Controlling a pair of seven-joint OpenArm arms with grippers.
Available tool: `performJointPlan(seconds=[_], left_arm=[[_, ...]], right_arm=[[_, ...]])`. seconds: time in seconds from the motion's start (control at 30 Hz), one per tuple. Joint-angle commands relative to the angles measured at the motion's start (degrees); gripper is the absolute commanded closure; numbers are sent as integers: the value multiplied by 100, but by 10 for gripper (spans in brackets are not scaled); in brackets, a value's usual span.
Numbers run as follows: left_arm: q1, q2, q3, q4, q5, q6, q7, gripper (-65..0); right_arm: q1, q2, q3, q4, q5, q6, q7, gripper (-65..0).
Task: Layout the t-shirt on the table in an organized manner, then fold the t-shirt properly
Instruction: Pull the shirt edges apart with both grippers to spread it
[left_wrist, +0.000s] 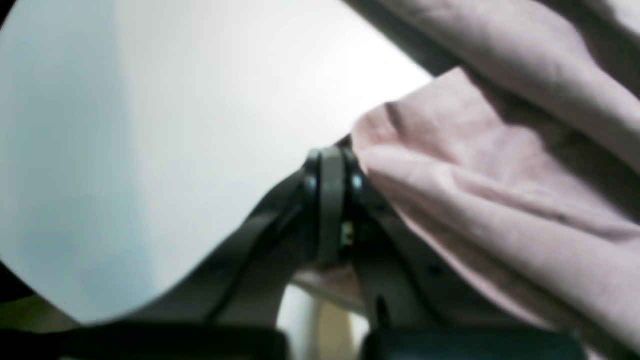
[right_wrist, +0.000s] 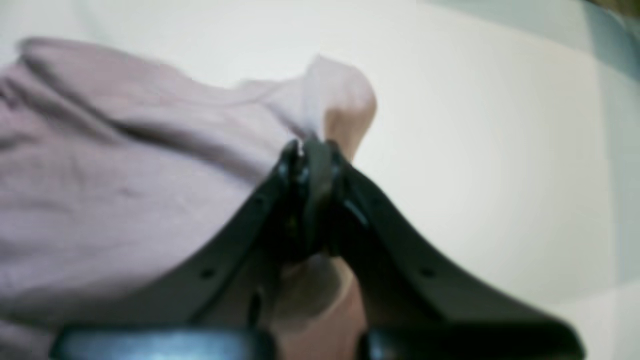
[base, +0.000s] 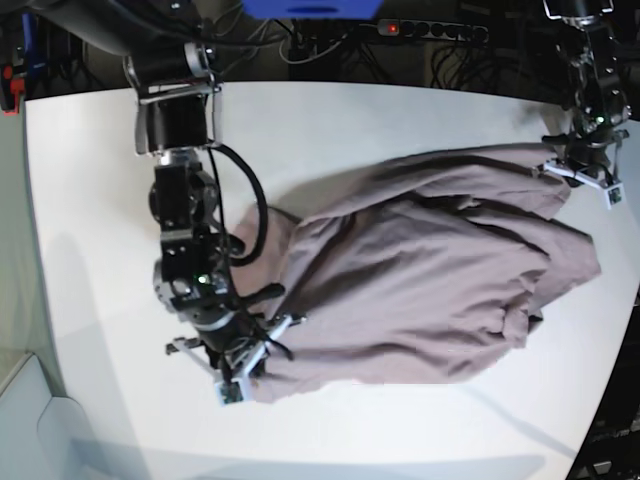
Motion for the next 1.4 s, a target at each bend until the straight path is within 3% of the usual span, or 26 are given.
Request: performJointPlan(seconds=[0.0, 0.17, 0.37, 0.53, 0.67, 0.9, 1.03, 1.2, 1.3, 1.37], left_arm=[[-15, -75, -25, 1, 18, 21, 55, -5], [-121, -40, 248, -8, 18, 21, 55, -5], [-139, -5, 266, 54, 18, 21, 55, -5], [-209, -57, 222, 54, 18, 21, 55, -5], [-218, -251, 81, 54, -26, 21, 55, -5], [-350, -242, -367, 625, -26, 21, 99, -5], [-270, 154, -367, 1469, -35, 21, 108, -5], [-341, 452, 494, 1627, 88, 29, 108, -5], [-473, 470, 1136, 1091, 484, 38, 99, -5], [-481, 488, 1206, 739, 730, 38, 99, -5]], right_arm=[[23, -16, 132, 161, 6, -33, 25, 0], [-425, -16, 818, 302, 6, -33, -10, 0], [-803, 63, 818, 460, 6, -33, -423, -10], [-917, 115, 800, 1172, 6, -24, -1004, -185], [-1163, 344, 818, 2016, 24, -6, -1267, -260], [-1673, 599, 826, 2429, 15, -6, -1250, -262], [-1911, 590, 818, 2421, 33, 3, -1241, -262], [-1981, 564, 818, 2429, 33, 3, -1241, -261], [-1981, 573, 809, 2429, 33, 3, -1241, -261], [-1981, 590, 809, 2429, 33, 3, -1241, -261]])
